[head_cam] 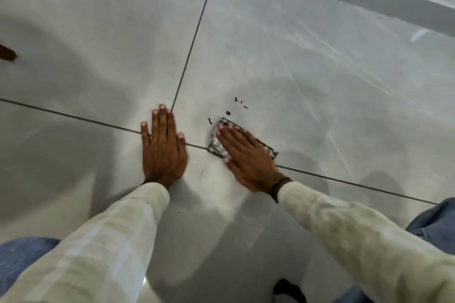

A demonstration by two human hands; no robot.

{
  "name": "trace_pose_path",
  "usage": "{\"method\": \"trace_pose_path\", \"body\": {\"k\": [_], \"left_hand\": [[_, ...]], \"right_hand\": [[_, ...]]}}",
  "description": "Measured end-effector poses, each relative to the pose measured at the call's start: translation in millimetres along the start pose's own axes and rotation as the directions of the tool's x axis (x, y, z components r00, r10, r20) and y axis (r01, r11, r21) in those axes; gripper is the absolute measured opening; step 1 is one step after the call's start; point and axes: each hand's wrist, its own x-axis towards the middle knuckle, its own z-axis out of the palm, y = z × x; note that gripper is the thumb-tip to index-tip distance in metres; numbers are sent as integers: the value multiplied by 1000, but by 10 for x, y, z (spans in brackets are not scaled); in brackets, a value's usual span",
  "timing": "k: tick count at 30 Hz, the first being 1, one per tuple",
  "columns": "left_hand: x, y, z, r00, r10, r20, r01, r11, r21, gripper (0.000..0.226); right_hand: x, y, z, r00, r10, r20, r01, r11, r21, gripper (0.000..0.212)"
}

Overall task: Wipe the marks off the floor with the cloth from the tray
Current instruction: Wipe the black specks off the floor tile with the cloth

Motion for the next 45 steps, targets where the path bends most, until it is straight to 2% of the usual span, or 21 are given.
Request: {"method": "trace_pose_path", "body": {"k": [2,5,7,8,9,11,14,15,19,21,22,24,27,28,31,34,36,39,41,43,45], "left_hand": [[5,-7,2,1000,-3,-4,3,1000,-3,68],[-7,-7,15,1000,-12,-9,12,1000,4,68],[3,-5,15,1000,-11,-7,11,1000,6,68],[5,-5,14,1000,-13,-4,13,1000,5,68],[6,-8,7,1000,-13,-2,13,1000,8,68],[-2,-5,-10,1000,-10,6,10,1000,18,68],[7,-2,-4,1000,-8,9,8,1000,8,68],[4,-3,8,1000,-10,10,10,1000,6,68],[6,-12,43,1000,-13,-5,13,1000,6,68],[6,-13,46,1000,-12,-6,12,1000,6,69],[4,-13,45,1000,-10,-7,10,1000,12,69],[0,-15,46,1000,-6,-3,6,1000,20,69],[-1,-32,49,1000,-4,-11,4,1000,14,69],[2,-35,48,1000,-6,-10,6,1000,6,69],[5,-17,39,1000,-16,-16,16,1000,2,69],[10,-6,25,1000,-14,0,14,1000,4,70],[5,4,12,1000,-11,-1,11,1000,2,70],[4,-3,-1,1000,-13,3,13,1000,-1,70],[-1,2,-4,1000,-12,5,12,1000,1,70],[4,7,-13,1000,-8,11,8,1000,4,70],[4,0,-6,1000,-14,8,14,1000,3,70]], "right_hand": [[-125,231,-62,998,-49,35,48,999,10,61],[-67,540,-184,986,164,4,-165,986,38,62],[172,480,-215,952,302,-40,-299,952,59,63],[289,360,-216,946,318,-58,-315,947,56,63],[364,231,-198,956,287,-66,-284,957,48,62],[325,70,-138,992,117,-45,-116,993,21,62],[24,256,-151,998,-43,38,43,999,-7,61],[-35,373,-179,999,-13,38,13,1000,-4,60],[312,576,-299,962,270,-32,-268,962,47,63],[615,425,-316,946,318,-61,-313,946,80,63],[700,317,-306,952,299,-71,-294,953,76,62],[635,159,-229,985,158,-65,-157,987,23,62],[237,285,-161,1000,-20,19,21,999,-25,61],[160,407,-187,1000,-7,21,8,1000,-22,61],[259,610,-275,985,173,-19,-173,985,20,63],[646,410,-322,962,271,-44,-268,962,54,64],[763,207,-294,979,198,-43,-197,980,31,64],[526,65,-199,999,-42,0,42,999,-20,62],[264,178,-149,989,-138,45,139,990,-19,62],[129,396,-185,993,-105,57,106,994,-12,63],[190,539,-230,999,46,16,-46,999,1,63]]}}
